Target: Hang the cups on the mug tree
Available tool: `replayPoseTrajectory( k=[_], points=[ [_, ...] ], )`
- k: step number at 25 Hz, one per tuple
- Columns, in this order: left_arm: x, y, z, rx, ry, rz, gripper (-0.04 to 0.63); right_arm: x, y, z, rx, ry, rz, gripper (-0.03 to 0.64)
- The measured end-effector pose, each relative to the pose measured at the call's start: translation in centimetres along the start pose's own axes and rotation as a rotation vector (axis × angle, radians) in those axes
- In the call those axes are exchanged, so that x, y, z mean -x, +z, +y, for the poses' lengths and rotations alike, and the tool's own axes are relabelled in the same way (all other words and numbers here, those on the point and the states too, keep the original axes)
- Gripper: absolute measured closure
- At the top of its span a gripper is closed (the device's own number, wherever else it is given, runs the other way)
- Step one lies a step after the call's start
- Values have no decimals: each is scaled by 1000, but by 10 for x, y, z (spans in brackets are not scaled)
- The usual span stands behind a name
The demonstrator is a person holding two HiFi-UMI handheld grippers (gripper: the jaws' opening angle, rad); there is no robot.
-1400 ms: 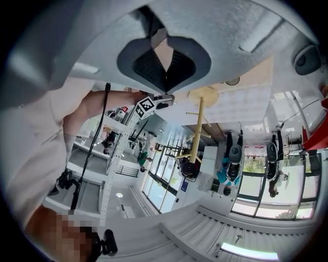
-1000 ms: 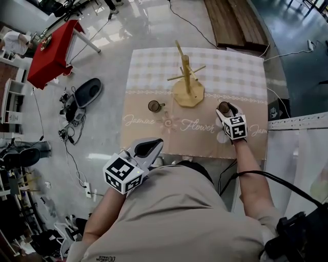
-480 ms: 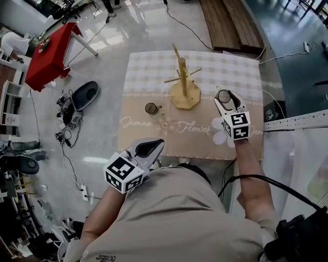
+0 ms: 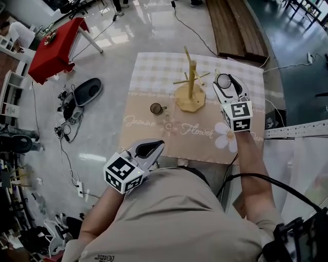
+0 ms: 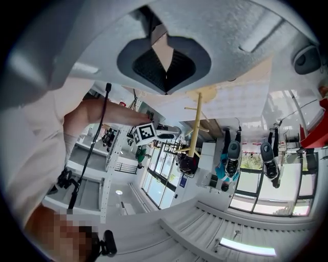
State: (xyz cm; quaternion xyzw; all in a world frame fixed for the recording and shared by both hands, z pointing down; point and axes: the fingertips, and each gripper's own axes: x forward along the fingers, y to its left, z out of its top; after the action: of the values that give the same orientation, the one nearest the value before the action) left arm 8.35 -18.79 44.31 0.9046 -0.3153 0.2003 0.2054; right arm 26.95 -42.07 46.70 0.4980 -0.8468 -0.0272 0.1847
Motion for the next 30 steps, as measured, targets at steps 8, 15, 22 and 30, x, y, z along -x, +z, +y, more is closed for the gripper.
replayPoseTrajectory(
  k=[8, 15, 22, 30],
  points=[
    [18, -11, 12, 29, 34, -9, 588, -18, 5, 31, 77, 32, 21, 345],
    [30, -16, 17, 39, 35, -12, 588, -25, -7, 52, 123, 35, 51, 345],
    [46, -27, 21, 44, 30, -10, 588, -28, -21, 73, 168, 29, 84, 345],
    [72, -40, 30, 63, 40, -12, 588, -33, -32, 78, 133, -2, 129, 344]
  ],
)
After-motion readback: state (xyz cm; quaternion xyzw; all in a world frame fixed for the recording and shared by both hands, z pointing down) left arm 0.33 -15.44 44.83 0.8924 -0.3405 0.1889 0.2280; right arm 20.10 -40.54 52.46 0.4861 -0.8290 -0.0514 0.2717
